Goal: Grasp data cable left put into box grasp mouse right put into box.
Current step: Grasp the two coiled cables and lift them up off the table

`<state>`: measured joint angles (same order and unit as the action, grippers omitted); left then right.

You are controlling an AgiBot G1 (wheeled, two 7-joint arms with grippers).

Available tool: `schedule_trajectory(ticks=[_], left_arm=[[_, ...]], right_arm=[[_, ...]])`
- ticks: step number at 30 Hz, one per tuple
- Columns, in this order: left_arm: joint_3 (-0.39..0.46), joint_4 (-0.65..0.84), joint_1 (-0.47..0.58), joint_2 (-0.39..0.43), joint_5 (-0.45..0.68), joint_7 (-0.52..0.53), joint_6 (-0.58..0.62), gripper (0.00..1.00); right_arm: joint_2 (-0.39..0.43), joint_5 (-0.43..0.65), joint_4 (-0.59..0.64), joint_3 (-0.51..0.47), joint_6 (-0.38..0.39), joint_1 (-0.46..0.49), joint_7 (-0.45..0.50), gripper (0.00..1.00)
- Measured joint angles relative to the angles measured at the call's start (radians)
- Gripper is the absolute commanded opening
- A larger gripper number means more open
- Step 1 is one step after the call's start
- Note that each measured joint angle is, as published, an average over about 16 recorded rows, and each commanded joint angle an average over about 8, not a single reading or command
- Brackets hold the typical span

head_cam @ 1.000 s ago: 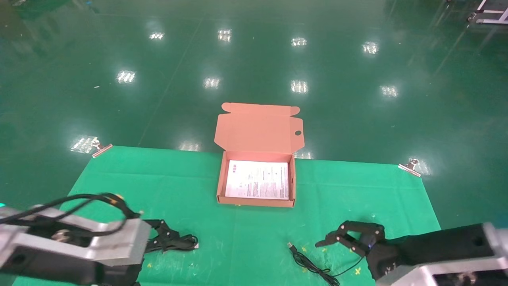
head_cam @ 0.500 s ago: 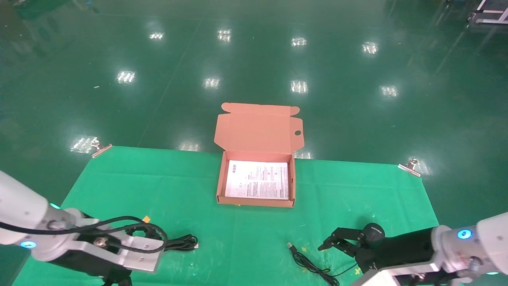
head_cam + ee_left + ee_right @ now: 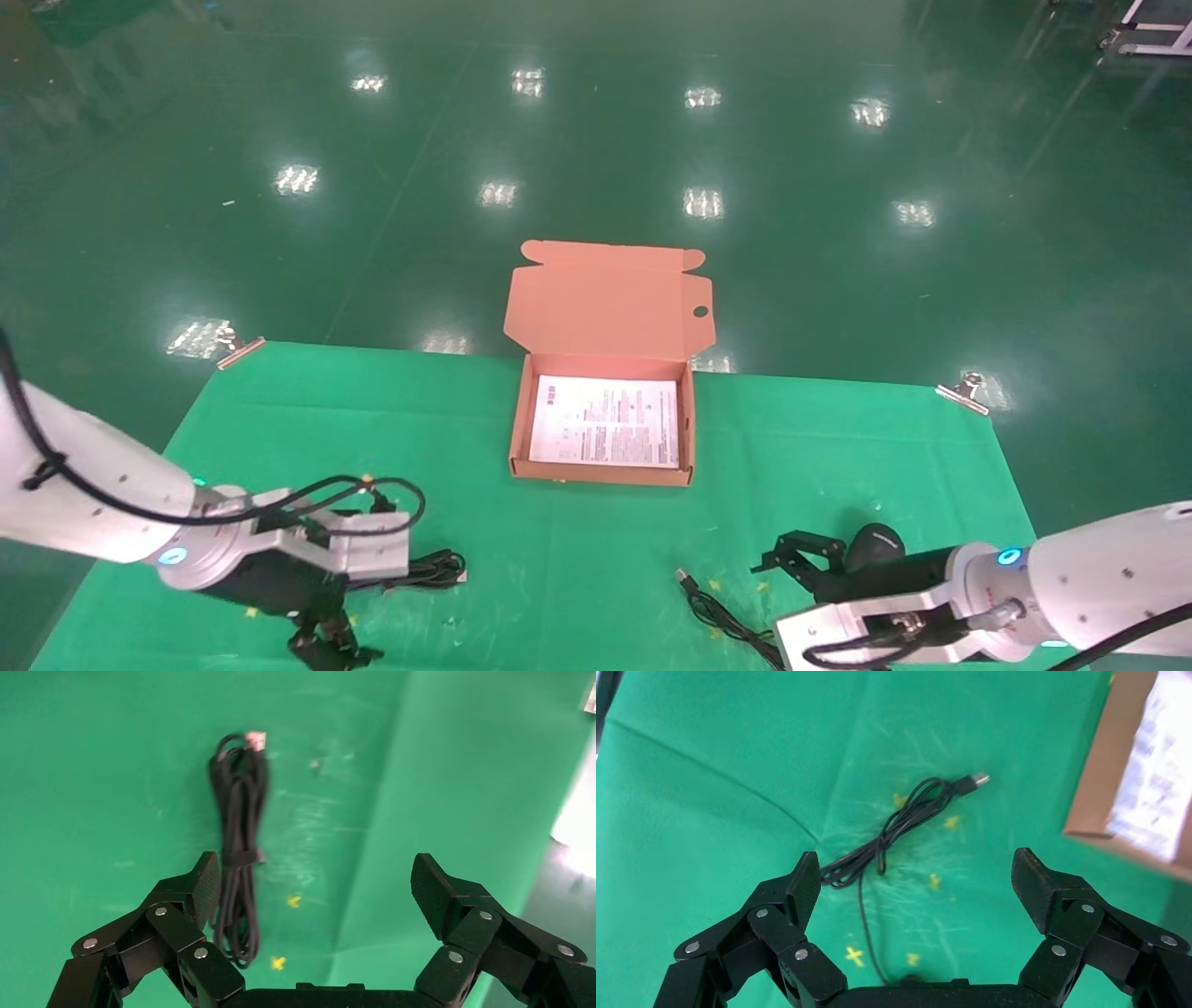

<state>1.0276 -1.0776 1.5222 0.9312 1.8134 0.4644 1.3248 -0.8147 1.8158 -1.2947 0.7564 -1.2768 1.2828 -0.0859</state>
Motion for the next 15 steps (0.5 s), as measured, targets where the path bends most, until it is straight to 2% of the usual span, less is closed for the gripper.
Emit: schedule_trajectory(ticks=[7,15], left_arm=[[-0.008,0.171,-0.007,0.054,0.004,-0.021,-0.064,1.00],[-0.020,0.368,-0.008,0.112,-0.015,-0.096,-0.118,1.00]], right_arm=[[-0.051,0.049,0.084,0.015,0.042,-0.013,0.055,1.00],[-0.115,0.078,0.209,0.026,0.086,-0.010,0.062,1.00]])
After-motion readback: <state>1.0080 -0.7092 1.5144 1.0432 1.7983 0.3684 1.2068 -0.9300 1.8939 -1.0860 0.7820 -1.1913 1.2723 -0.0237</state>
